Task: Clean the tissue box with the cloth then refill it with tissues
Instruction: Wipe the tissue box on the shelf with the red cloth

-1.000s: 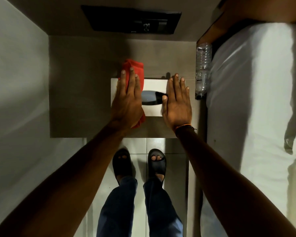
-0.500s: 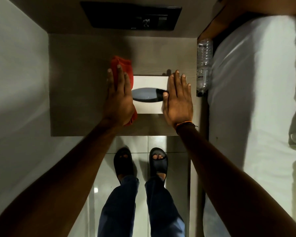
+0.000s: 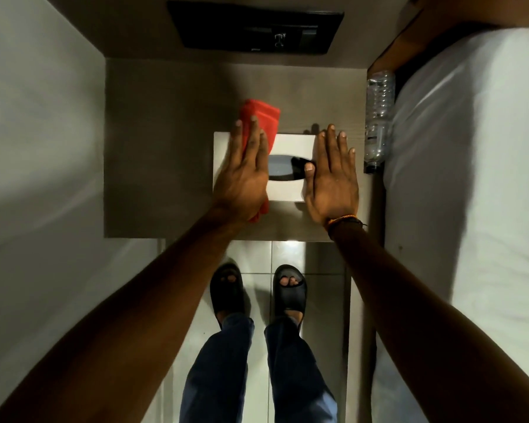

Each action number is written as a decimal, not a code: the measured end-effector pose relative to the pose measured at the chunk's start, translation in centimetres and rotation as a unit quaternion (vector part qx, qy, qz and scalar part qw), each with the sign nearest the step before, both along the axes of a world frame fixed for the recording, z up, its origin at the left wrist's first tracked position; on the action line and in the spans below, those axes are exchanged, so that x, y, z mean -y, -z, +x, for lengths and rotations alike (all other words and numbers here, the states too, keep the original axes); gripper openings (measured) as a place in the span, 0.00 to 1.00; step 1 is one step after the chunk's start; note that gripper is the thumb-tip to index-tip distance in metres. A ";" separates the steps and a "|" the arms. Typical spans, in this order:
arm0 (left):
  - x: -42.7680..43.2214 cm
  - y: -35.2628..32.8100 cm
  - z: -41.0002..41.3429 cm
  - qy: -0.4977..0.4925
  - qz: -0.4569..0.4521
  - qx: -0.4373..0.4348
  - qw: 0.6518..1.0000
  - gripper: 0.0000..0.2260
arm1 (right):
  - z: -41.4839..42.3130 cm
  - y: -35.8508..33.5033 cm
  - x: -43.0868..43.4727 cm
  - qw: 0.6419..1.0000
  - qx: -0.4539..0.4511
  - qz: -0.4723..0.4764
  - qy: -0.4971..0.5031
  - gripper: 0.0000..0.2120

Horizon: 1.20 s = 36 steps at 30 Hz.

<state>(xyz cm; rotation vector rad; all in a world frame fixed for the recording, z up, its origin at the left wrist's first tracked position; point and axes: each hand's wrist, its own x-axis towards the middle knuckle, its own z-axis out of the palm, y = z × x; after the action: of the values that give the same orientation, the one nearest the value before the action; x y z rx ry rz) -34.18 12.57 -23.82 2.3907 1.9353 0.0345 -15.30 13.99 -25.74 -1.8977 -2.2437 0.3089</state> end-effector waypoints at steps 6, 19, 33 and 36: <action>0.6 0.0 -3.4 -0.058 0.009 0.033 0.998 0.23 | 0.0 0.0 0.0 1.000 0.008 -0.013 0.002 0.29; 0.2 0.6 4.2 0.036 0.001 0.094 0.995 0.30 | -0.2 0.3 -0.1 1.000 0.011 -0.004 0.002 0.27; 1.1 -0.4 -3.7 -0.056 -0.010 0.073 0.996 0.26 | 0.0 0.1 -0.1 1.000 0.010 -0.012 0.001 0.29; 1.0 -0.4 -3.6 -0.078 -0.026 0.055 0.995 0.26 | 0.0 0.2 -0.1 1.000 0.008 -0.011 0.001 0.29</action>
<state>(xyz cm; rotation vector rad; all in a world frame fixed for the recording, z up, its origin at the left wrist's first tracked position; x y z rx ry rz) -37.79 11.62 -23.42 2.1519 2.0408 0.1185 -15.28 14.07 -25.97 -1.9208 -2.2571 0.3213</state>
